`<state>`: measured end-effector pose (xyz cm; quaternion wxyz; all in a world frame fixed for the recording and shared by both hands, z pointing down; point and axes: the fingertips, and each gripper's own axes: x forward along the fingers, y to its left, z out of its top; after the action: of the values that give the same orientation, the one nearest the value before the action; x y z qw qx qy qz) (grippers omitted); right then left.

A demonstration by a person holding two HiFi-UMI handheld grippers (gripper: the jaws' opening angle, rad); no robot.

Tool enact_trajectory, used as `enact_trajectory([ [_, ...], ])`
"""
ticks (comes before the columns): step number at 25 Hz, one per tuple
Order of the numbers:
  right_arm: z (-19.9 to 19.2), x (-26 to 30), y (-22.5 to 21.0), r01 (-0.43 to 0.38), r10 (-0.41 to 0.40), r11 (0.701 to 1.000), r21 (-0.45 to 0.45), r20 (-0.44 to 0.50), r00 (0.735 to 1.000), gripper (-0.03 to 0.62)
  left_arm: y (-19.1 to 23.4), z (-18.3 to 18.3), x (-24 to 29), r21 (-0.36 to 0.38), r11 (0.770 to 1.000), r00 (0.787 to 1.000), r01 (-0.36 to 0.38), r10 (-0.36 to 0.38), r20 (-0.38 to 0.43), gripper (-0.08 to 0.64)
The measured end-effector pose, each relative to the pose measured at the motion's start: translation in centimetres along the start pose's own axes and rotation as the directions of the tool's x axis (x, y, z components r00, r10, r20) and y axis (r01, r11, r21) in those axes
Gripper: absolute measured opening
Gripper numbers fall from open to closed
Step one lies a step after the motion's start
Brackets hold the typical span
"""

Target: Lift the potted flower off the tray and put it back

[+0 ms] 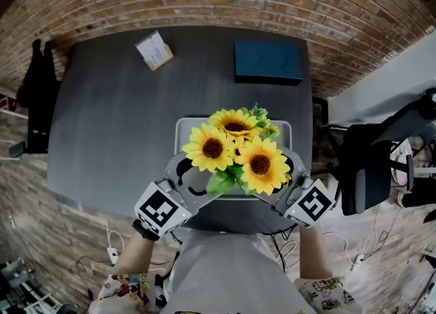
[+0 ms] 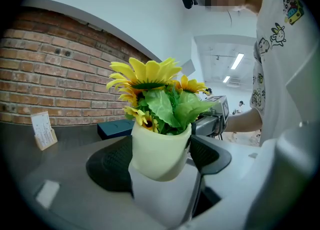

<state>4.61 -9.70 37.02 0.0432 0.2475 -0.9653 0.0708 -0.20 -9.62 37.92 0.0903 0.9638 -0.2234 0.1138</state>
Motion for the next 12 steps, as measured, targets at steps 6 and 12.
enact_trajectory([
  [6,-3.4,1.6,-2.1,-0.001,0.002,0.999,0.032,-0.038,0.999,0.393,2.3,-3.2,1.6,-0.062,0.998,0.999,0.002,-0.004,-0.033,0.377],
  [12,-6.1,3.1,-2.7,-0.025,0.026,0.999,0.024,-0.054,0.998,0.393,3.6,-6.9,2.4,-0.086,0.996,0.997,-0.008,0.002,-0.077,0.378],
])
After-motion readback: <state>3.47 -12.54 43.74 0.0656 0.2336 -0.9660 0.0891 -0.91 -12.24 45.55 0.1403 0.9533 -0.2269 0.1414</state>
